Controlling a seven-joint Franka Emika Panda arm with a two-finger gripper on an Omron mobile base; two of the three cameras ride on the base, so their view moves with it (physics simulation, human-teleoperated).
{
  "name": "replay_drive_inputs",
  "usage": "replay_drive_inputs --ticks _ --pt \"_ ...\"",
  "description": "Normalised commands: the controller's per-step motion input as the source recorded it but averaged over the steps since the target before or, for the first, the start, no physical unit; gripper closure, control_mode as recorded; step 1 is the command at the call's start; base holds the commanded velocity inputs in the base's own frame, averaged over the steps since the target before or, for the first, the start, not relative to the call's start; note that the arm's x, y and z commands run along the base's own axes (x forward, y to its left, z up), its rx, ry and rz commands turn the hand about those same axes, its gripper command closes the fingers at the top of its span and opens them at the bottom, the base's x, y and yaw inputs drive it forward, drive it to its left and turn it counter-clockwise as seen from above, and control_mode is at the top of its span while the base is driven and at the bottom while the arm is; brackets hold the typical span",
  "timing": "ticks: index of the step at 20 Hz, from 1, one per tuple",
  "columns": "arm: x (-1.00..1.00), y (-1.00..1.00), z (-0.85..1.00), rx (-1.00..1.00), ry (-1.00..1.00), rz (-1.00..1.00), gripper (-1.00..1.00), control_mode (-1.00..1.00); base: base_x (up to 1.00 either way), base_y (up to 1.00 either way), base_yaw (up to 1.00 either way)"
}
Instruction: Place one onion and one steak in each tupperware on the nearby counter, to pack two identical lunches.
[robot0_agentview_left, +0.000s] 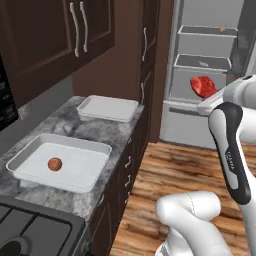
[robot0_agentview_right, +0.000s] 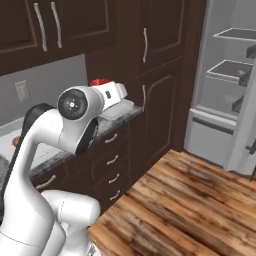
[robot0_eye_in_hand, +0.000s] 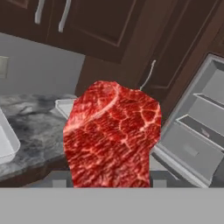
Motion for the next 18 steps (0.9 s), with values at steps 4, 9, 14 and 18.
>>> replay_drive_inputs --ticks 4,9,14,18 --pt "0.0 0.0 0.0 0.0 0.0 0.0 1.0 1.0 0.0 -0.19 0.49" --pt "0.0 0.0 0.0 0.0 0.0 0.0 1.0 1.0 0.0 -0.2 0.51" --pt "0.0 0.0 0.0 0.0 0.0 0.0 1.0 1.0 0.01 -0.46 0.45" --pt "0.0 0.0 0.0 0.0 0.0 0.0 1.0 1.0 0.11 -0.71 0.39"
